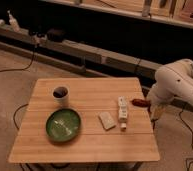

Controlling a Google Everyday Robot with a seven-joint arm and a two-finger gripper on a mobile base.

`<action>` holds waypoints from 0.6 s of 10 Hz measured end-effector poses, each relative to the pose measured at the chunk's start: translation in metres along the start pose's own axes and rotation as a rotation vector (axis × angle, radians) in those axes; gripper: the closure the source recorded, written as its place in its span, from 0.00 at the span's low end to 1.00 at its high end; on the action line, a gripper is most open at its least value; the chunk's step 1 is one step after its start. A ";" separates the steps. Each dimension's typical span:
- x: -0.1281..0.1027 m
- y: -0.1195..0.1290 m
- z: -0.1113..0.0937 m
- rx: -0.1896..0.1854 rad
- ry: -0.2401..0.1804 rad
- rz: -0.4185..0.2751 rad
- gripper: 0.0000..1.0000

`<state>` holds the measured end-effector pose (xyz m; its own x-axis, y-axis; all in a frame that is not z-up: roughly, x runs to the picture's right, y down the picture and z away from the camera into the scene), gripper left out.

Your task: Place the pepper on the white sponge

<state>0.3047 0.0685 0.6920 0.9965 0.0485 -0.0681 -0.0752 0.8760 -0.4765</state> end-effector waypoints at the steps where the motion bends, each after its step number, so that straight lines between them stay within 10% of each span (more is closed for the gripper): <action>1: 0.009 -0.015 -0.002 0.024 0.004 0.016 0.35; 6: 0.030 -0.053 0.023 0.031 -0.020 0.033 0.35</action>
<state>0.3391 0.0347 0.7352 0.9941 0.0867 -0.0657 -0.1070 0.8883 -0.4467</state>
